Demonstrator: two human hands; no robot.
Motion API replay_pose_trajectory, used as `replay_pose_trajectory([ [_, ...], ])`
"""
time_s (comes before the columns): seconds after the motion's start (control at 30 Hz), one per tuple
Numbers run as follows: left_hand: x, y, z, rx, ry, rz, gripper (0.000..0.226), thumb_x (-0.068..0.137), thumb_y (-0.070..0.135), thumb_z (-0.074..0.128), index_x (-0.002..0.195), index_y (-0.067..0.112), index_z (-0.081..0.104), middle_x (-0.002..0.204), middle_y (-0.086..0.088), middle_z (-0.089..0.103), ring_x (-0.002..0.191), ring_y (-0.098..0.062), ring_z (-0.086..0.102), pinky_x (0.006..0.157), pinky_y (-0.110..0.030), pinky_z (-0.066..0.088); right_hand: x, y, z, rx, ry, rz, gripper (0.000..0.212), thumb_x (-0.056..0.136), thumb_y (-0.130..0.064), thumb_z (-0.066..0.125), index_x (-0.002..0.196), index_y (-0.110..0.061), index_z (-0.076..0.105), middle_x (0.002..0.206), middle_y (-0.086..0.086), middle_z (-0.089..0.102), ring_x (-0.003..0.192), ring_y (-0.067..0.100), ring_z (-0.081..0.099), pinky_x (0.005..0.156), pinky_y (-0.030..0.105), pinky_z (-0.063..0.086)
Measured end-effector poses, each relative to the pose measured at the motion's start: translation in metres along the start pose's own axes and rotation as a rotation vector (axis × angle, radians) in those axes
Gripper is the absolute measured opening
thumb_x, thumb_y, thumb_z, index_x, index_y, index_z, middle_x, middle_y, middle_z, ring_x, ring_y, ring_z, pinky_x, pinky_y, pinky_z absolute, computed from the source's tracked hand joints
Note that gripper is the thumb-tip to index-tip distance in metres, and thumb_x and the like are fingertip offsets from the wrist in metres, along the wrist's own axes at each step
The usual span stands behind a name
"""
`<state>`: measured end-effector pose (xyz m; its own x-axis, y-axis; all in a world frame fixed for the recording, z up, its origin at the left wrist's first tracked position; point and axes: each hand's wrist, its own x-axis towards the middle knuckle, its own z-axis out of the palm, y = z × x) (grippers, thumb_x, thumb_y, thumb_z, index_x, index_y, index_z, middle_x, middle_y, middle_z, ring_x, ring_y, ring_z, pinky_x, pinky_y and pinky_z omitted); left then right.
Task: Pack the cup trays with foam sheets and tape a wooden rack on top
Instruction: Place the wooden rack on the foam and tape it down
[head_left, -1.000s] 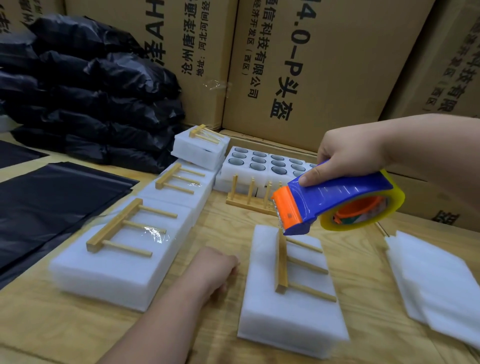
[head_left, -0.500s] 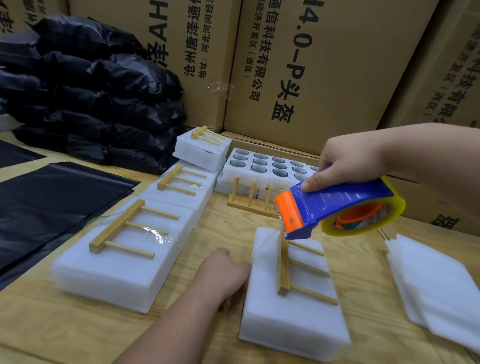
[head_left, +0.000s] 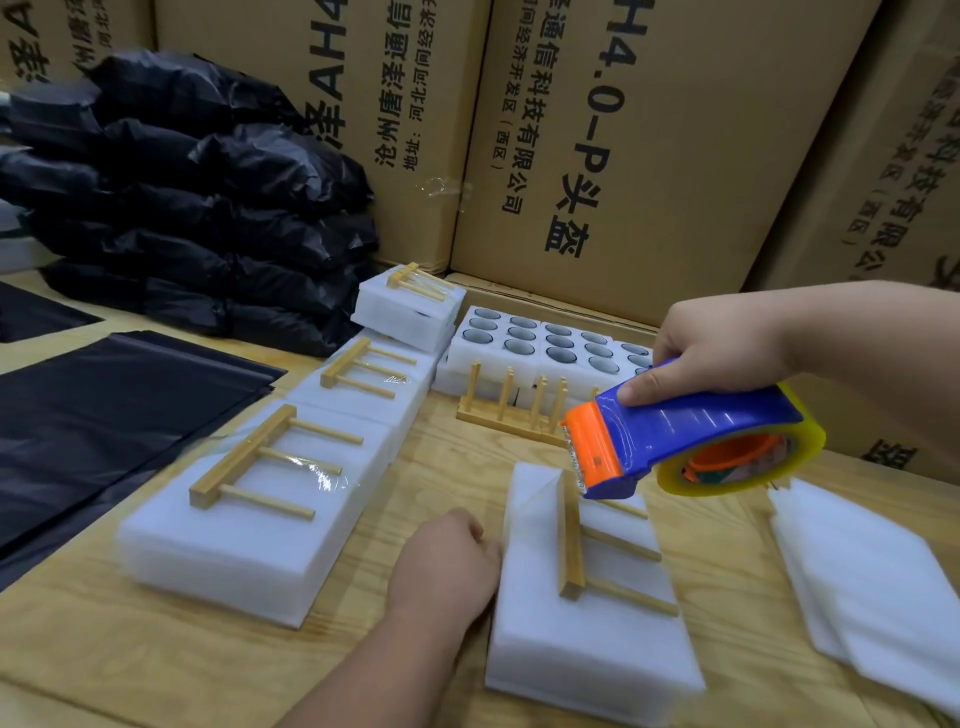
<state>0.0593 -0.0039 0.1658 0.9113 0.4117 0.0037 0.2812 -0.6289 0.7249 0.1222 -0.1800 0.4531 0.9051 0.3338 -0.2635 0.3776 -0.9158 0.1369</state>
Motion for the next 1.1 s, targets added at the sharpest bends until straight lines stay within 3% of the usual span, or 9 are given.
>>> replay_pose_trajectory([
  [0.13, 0.003, 0.008, -0.011, -0.483, -0.028, -0.065, 0.025, 0.089, 0.03, 0.06, 0.114, 0.03, 0.066, 0.087, 0.009, 0.072, 0.069, -0.009, 0.067, 0.07, -0.026, 0.057, -0.003, 0.001, 0.003, -0.004, 0.008, 0.0, 0.065, 0.078, -0.079, 0.056, 0.09, -0.017, 0.073, 0.076, 0.0, 0.076, 0.069, 0.013, 0.072, 0.063, 0.026, 0.054],
  [0.23, 0.0, 0.022, -0.015, -0.745, -0.062, 0.158, 0.049, 0.087, 0.043, 0.071, 0.133, 0.036, 0.056, 0.121, 0.018, 0.064, 0.102, 0.013, 0.059, 0.086, -0.013, 0.048, -0.007, -0.001, 0.002, 0.023, -0.016, 0.002, 0.072, 0.066, -0.083, 0.053, 0.091, -0.018, 0.073, 0.074, -0.003, 0.077, 0.071, 0.014, 0.074, 0.062, 0.025, 0.055],
  [0.33, -0.002, 0.044, -0.016, -0.626, -0.228, 0.373, 0.106, 0.062, 0.073, 0.075, 0.154, 0.044, 0.03, 0.144, 0.036, 0.045, 0.13, 0.018, 0.037, 0.107, -0.021, 0.035, -0.005, 0.003, 0.004, 0.03, -0.014, -0.014, 0.078, 0.058, -0.084, 0.051, 0.09, -0.017, 0.073, 0.075, 0.0, 0.077, 0.072, 0.015, 0.074, 0.063, 0.026, 0.055],
  [0.4, -0.004, 0.058, -0.018, -0.522, -0.359, 0.479, 0.118, 0.057, 0.071, 0.084, 0.155, 0.051, 0.02, 0.147, 0.041, 0.037, 0.133, 0.02, 0.031, 0.109, -0.021, 0.033, -0.004, 0.009, 0.007, 0.025, 0.004, -0.029, 0.08, 0.058, -0.086, 0.05, 0.087, -0.015, 0.074, 0.075, 0.001, 0.076, 0.069, 0.014, 0.071, 0.063, 0.027, 0.053],
  [0.6, -0.002, 0.072, -0.01, -0.224, -0.375, 0.596, 0.099, 0.069, 0.048, 0.088, 0.15, 0.045, 0.032, 0.139, 0.015, 0.053, 0.129, -0.011, 0.052, 0.107, -0.041, 0.047, -0.005, 0.026, 0.025, 0.038, -0.021, -0.001, 0.075, 0.065, -0.087, 0.052, 0.085, -0.018, 0.072, 0.071, -0.004, 0.075, 0.063, 0.012, 0.071, 0.06, 0.025, 0.053],
  [0.8, 0.002, 0.078, -0.006, -0.025, -0.342, 0.588, 0.089, 0.069, 0.06, 0.081, 0.146, 0.036, 0.042, 0.139, 0.006, 0.049, 0.133, -0.017, 0.043, 0.109, -0.041, 0.045, -0.001, 0.038, 0.034, 0.051, -0.005, -0.014, 0.079, 0.058, -0.09, 0.047, 0.075, -0.016, 0.07, 0.058, -0.009, 0.067, 0.049, 0.002, 0.058, 0.055, 0.025, 0.045],
  [0.93, 0.0, 0.091, -0.009, -0.05, -0.355, 0.527, 0.067, 0.059, 0.074, 0.076, 0.114, 0.048, 0.047, 0.124, 0.013, 0.049, 0.123, -0.013, 0.05, 0.101, -0.037, 0.049, 0.004, 0.043, 0.037, 0.057, -0.014, -0.03, 0.078, 0.059, -0.09, 0.048, 0.076, -0.016, 0.07, 0.061, -0.007, 0.069, 0.05, 0.002, 0.06, 0.052, 0.022, 0.044],
  [1.03, -0.001, 0.101, -0.006, 0.016, -0.352, 0.547, 0.082, 0.057, 0.081, 0.072, 0.127, 0.046, 0.05, 0.129, 0.01, 0.051, 0.131, -0.02, 0.045, 0.11, -0.05, 0.043, 0.007, 0.05, 0.044, 0.077, -0.013, -0.034, 0.079, 0.06, -0.09, 0.049, 0.078, -0.016, 0.071, 0.066, -0.006, 0.072, 0.054, 0.004, 0.064, 0.054, 0.023, 0.047],
  [1.1, -0.002, 0.103, 0.001, 0.173, -0.42, 0.553, 0.107, 0.063, 0.086, 0.068, 0.154, 0.044, 0.029, 0.162, 0.005, 0.03, 0.156, -0.026, 0.01, 0.125, -0.057, 0.015, 0.01, 0.055, 0.051, 0.083, -0.03, -0.026, 0.077, 0.065, -0.09, 0.051, 0.079, -0.016, 0.071, 0.066, -0.006, 0.073, 0.055, 0.005, 0.065, 0.055, 0.023, 0.048],
])
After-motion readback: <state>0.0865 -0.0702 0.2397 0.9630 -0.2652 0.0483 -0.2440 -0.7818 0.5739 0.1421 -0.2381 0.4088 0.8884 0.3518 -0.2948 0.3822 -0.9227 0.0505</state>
